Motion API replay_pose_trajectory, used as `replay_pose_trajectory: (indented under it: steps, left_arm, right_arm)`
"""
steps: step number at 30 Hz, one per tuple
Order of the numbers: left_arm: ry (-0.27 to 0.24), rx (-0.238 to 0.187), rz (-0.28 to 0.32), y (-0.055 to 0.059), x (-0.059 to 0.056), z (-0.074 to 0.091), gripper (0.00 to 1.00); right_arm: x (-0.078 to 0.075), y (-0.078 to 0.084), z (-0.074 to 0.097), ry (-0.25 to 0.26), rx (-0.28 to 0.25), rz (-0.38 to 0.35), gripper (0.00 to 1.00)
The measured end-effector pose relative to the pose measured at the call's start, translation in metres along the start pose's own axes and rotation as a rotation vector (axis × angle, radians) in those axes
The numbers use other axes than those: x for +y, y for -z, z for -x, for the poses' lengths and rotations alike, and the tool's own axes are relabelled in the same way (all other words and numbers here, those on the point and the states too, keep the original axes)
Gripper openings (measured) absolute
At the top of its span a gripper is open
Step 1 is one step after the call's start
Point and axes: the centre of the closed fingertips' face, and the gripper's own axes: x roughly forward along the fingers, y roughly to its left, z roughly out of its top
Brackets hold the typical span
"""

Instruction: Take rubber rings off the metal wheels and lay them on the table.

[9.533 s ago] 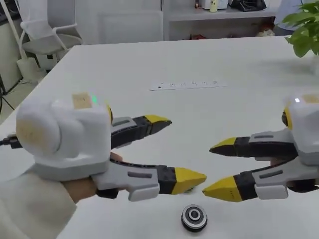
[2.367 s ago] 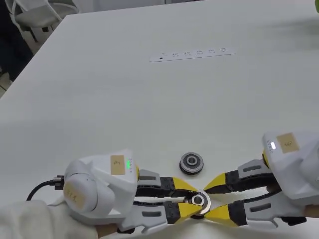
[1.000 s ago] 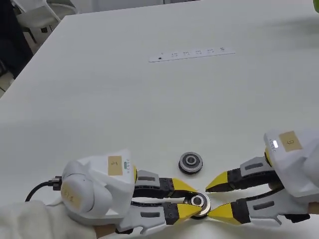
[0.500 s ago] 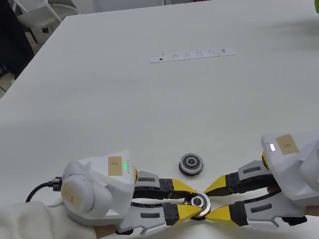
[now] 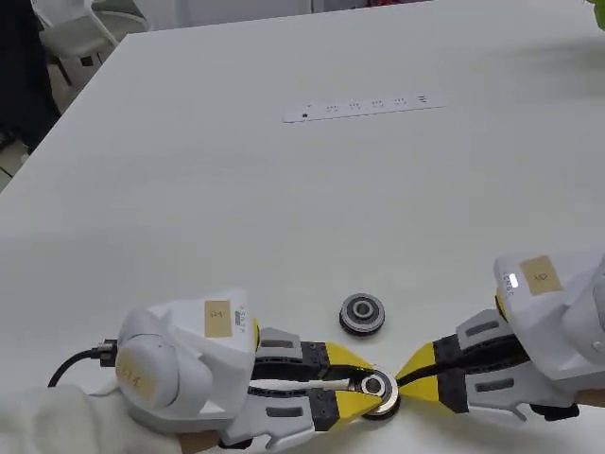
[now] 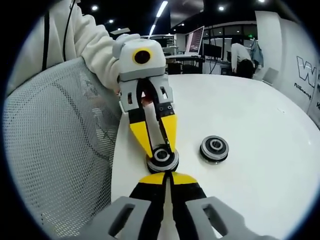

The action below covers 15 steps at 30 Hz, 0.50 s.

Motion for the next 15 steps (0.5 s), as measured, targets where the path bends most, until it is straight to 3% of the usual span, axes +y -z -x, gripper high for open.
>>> replay_pose_trajectory:
  steps: [5, 9, 13, 15]
  left_arm:
    - [0.0, -0.003, 0.0, 0.0004, 0.0003, 0.0003, 0.14]
    - [0.0, -0.003, 0.0, 0.0003, 0.0004, 0.0002, 0.14]
    - [0.002, -0.003, -0.002, 0.0002, 0.0005, 0.0001, 0.14]
    - [0.004, -0.001, -0.003, -0.0001, 0.0003, -0.0001, 0.14]
  right_arm:
    - [0.0027, 0.0044, -0.0002, -0.017, 0.02, -0.052, 0.03]
    - [0.0004, 0.0032, 0.0, -0.013, 0.016, -0.043, 0.03]
    - [-0.0002, 0.005, 0.0003, -0.028, 0.027, -0.122, 0.03]
    - [-0.0006, 0.0045, 0.0, -0.032, 0.033, -0.12, 0.03]
